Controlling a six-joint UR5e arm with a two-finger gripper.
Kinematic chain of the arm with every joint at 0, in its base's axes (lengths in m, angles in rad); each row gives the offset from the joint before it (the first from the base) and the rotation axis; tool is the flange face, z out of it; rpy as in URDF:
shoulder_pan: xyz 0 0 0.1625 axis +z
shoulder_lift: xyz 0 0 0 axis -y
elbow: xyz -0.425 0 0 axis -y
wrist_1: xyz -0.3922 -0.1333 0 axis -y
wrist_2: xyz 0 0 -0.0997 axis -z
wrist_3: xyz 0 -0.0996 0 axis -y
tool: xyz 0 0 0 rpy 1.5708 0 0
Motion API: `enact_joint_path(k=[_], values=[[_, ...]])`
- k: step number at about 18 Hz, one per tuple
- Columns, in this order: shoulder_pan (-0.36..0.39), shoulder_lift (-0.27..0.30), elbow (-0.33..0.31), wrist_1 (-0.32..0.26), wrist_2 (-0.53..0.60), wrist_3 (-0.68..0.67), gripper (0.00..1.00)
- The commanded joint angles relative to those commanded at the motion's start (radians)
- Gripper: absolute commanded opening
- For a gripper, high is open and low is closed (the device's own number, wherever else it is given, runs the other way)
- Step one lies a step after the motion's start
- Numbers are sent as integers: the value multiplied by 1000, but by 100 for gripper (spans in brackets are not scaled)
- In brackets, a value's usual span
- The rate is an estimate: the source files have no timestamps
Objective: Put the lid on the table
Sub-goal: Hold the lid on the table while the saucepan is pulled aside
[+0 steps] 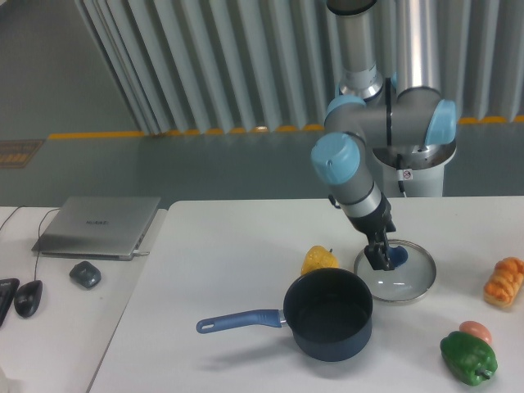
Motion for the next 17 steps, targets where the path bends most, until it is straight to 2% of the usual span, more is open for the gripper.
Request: enact_joint_path(k=[2, 6, 17], values=[[21, 28, 8, 2, -44, -3, 100], [41, 43, 34, 2, -84, -14, 100], [97, 84, 15, -8, -149, -28, 100]])
